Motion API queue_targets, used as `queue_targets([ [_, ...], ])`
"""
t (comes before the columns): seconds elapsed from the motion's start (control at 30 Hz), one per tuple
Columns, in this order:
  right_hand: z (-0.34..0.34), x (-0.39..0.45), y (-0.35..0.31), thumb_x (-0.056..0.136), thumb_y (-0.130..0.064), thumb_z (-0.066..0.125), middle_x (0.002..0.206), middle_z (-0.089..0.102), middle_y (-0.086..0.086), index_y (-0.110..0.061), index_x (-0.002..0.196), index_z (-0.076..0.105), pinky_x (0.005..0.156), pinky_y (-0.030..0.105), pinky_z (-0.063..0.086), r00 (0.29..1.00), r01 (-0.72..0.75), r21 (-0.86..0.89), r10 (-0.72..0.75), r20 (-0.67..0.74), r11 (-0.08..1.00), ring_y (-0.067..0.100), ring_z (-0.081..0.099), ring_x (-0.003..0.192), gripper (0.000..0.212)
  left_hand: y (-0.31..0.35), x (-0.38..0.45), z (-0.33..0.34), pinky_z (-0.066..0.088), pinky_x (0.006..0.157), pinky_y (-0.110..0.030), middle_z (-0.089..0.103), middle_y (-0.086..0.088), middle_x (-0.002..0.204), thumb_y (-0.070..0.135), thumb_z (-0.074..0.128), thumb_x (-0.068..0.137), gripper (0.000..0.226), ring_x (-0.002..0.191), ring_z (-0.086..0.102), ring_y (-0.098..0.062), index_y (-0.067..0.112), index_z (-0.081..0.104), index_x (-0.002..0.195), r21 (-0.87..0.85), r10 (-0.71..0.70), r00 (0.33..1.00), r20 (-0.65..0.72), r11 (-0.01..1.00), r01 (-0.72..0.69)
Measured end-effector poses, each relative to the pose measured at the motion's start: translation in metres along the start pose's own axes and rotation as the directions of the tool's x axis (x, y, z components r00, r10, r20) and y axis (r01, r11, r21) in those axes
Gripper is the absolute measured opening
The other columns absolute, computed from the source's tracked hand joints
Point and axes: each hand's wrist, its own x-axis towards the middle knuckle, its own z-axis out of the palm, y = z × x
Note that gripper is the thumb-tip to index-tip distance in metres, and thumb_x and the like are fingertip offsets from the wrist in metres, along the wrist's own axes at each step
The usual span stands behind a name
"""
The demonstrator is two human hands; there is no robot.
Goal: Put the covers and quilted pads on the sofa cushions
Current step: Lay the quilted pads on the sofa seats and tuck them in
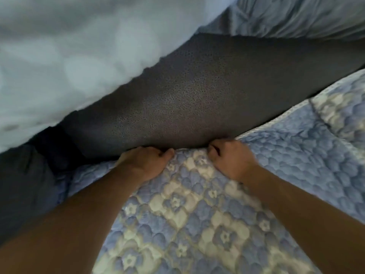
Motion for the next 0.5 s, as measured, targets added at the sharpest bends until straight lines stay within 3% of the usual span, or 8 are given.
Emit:
queue_targets([
  [0.07, -0.005, -0.033, 0.059, 0.1, -0.042, 0.036, 0.113, 0.07, 0.009, -0.019, 0.111, 0.071, 0.102, 0.048, 0.042, 0.99, -0.078, -0.15, 0.059, -0.128, 0.986, 0.035, 0.06, 0.108, 0.044, 0.008, 0.007, -0.002, 0.042, 0.106, -0.048, 0.058, -0.011, 0.14, 0.073, 0.013, 0.094, 0.079, 0.126, 0.055, -0.034, 0.025, 0.062, 0.134, 0.012, -0.083, 0.994, 0.068, 0.997, 0.082],
  [0.13, -0.016, -0.054, 0.103, 0.1, -0.05, 0.024, 0.146, 0.052, 0.007, -0.025, 0.14, 0.055, 0.116, 0.053, 0.027, 0.955, -0.297, -0.163, 0.291, -0.06, 0.941, 0.033, 0.042, 0.136, 0.057, 0.024, 0.008, -0.003, 0.043, 0.104, -0.048, 0.056, -0.01, 0.143, 0.052, 0.021, 0.103, 0.06, 0.128, 0.054, -0.033, 0.02, 0.06, 0.135, 0.143, -0.122, 0.991, 0.05, 0.983, 0.113],
  [0.17, -0.016, -0.057, 0.116, 0.1, -0.052, 0.019, 0.156, 0.04, 0.003, -0.029, 0.149, 0.043, 0.12, 0.051, 0.02, 0.919, -0.392, -0.145, 0.395, -0.01, 0.908, 0.03, 0.03, 0.145, 0.059, 0.045, 0.004, -0.003, 0.046, 0.098, -0.045, 0.058, -0.007, 0.14, 0.041, 0.027, 0.105, 0.049, 0.127, 0.056, -0.031, 0.02, 0.061, 0.133, 0.238, -0.085, 0.996, 0.003, 0.968, 0.082],
  [0.23, -0.007, -0.053, 0.126, 0.099, -0.054, 0.016, 0.162, 0.03, -0.002, -0.033, 0.153, 0.034, 0.12, 0.048, 0.015, 0.893, -0.448, -0.142, 0.448, -0.029, 0.883, 0.026, 0.02, 0.149, 0.06, 0.107, -0.005, 0.003, 0.048, 0.084, -0.041, 0.065, -0.006, 0.128, 0.033, 0.028, 0.104, 0.044, 0.117, 0.061, -0.03, 0.017, 0.064, 0.124, 0.296, 0.151, 0.983, -0.1, 0.948, -0.116],
  [0.3, -0.003, -0.051, 0.121, 0.098, -0.052, 0.019, 0.158, 0.036, 0.0, -0.031, 0.149, 0.042, 0.119, 0.048, 0.019, 0.917, -0.393, -0.116, 0.379, -0.125, 0.912, 0.027, 0.026, 0.146, 0.06, 0.162, -0.01, 0.024, 0.046, 0.094, -0.041, 0.064, -0.012, 0.125, 0.046, 0.013, 0.1, 0.062, 0.115, 0.06, -0.032, 0.014, 0.061, 0.124, 0.262, 0.311, 0.939, -0.148, 0.928, -0.266],
  [0.4, 0.001, -0.057, 0.13, 0.097, -0.042, 0.036, 0.152, 0.041, 0.008, -0.021, 0.14, 0.052, 0.116, 0.049, 0.026, 0.91, -0.293, -0.043, 0.264, -0.318, 0.955, 0.033, 0.034, 0.14, 0.05, 0.197, 0.025, 0.033, 0.041, 0.104, -0.042, 0.061, -0.016, 0.133, 0.065, 0.016, 0.098, 0.076, 0.123, 0.057, -0.035, 0.01, 0.061, 0.127, 0.007, 0.178, 0.977, -0.114, 0.984, -0.178],
  [0.5, 0.003, -0.054, 0.136, 0.094, -0.035, 0.046, 0.161, 0.025, 0.013, -0.022, 0.148, 0.043, 0.123, 0.052, 0.014, 0.868, -0.323, 0.001, 0.297, -0.397, 0.946, 0.035, 0.018, 0.15, 0.056, 0.194, 0.054, 0.027, 0.04, 0.108, -0.044, 0.058, -0.013, 0.139, 0.078, 0.016, 0.091, 0.087, 0.128, 0.055, -0.034, 0.015, 0.064, 0.128, -0.032, 0.146, 0.989, 0.029, 0.989, -0.145],
])
